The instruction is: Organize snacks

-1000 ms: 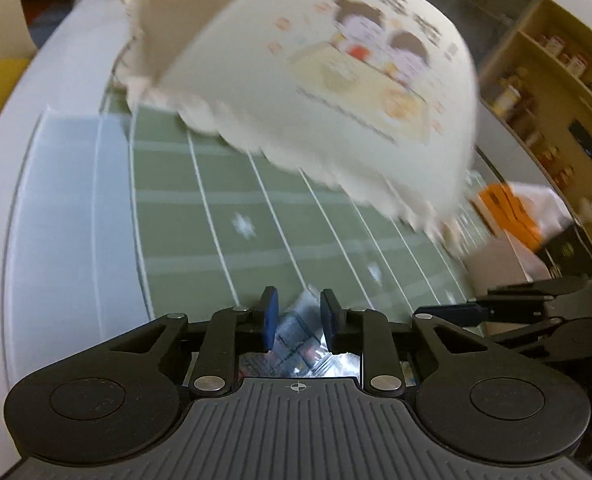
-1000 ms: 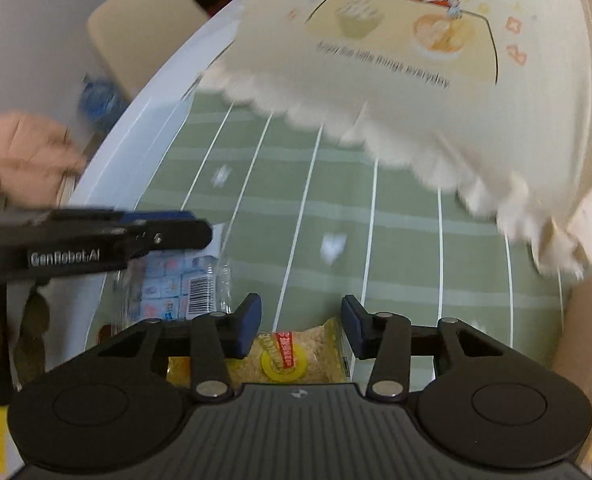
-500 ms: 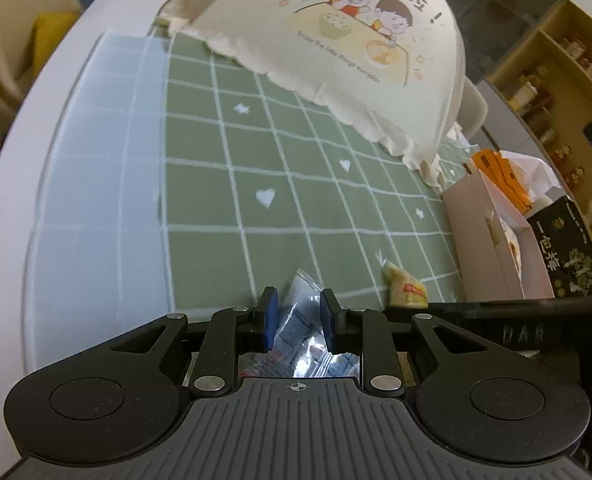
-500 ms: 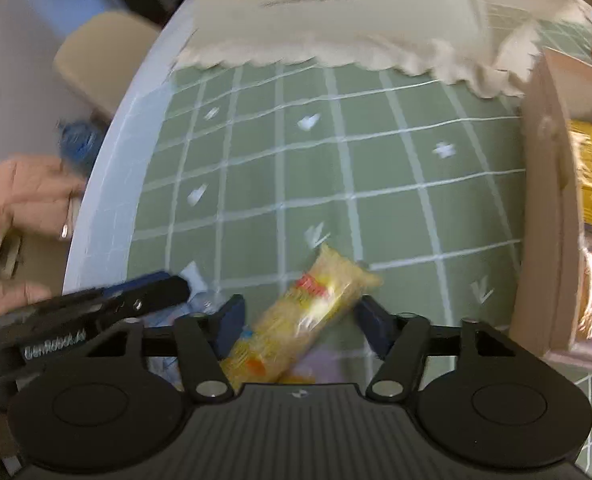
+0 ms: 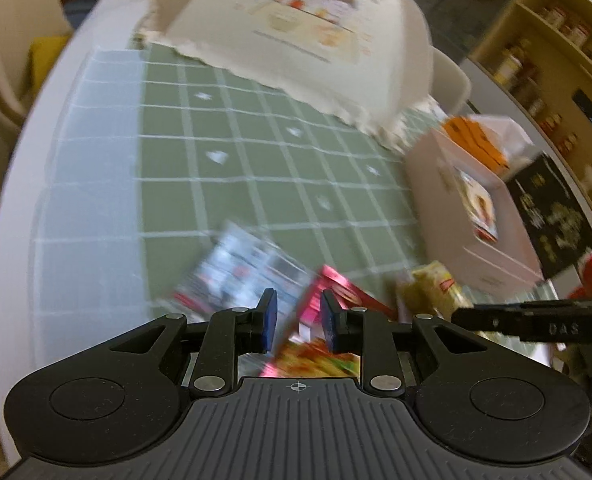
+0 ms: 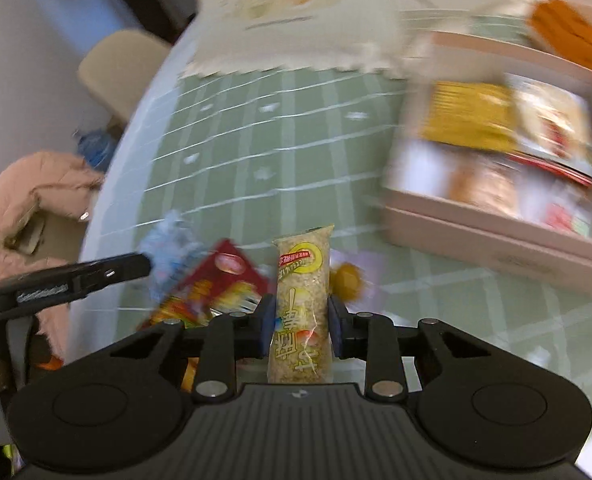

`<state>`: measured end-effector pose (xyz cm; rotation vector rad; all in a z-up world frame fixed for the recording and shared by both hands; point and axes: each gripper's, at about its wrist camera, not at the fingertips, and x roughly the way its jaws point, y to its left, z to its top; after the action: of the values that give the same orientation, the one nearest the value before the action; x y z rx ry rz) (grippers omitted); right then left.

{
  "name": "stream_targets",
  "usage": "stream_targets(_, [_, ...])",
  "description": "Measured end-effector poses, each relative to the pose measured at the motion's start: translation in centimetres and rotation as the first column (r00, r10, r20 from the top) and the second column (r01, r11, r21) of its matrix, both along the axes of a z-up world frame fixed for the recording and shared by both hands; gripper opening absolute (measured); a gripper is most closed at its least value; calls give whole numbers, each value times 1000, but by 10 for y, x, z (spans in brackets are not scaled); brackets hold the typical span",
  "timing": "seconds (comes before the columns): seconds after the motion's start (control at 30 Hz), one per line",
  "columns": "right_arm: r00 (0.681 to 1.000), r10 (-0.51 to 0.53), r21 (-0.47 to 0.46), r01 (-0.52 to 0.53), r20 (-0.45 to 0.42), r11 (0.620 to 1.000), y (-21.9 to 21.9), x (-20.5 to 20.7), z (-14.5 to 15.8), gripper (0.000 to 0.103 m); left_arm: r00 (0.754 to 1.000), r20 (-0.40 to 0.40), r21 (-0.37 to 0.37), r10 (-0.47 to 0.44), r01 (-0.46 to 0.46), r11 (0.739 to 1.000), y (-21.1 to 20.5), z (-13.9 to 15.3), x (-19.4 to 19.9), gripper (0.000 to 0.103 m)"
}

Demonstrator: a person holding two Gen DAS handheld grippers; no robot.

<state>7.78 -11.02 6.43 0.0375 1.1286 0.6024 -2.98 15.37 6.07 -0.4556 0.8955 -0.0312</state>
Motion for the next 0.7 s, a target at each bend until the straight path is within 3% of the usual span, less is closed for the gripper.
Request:
stream_targets(0.17, [997,-59,-84,63,47,995,-36,-22,-13,27,997,4,58,-71,71,996,-36,4,11,27])
stream_targets(0.3, [986,-42,-215,77,162,974,-38,-44,-24,28,994,18,93,-103,101,991,-60,4,32,27])
stream_targets(0.37, [979,-27,-260,80,201,962,-37,-53,-30,37,989,37,135,-146,140,981,-76,6,46,27])
stream_targets(0.43, [981,-21,-283,77,195,956,-37,-56,-35,50,974,34,154,-222,215,965,-95,5,60,27])
stream_targets(0.5, [983,-27,-291,80,182,953,-38,-58,-42,54,953,11,189,-303,296,936,-115,0,70,27])
stream_targets(0.57, [981,-37,-286,91,190,954,-42,-62,-43,60,929,-28,274,-369,362,891,-134,-8,74,30])
stream_targets(0.63, [980,-50,-280,104,192,954,-47,-63,-44,66,919,-61,342,-389,385,857,-146,-15,71,31])
stream_targets(0.7, [979,-77,-265,126,187,956,-53,-62,-46,70,917,-56,357,-394,387,850,-149,-17,67,31])
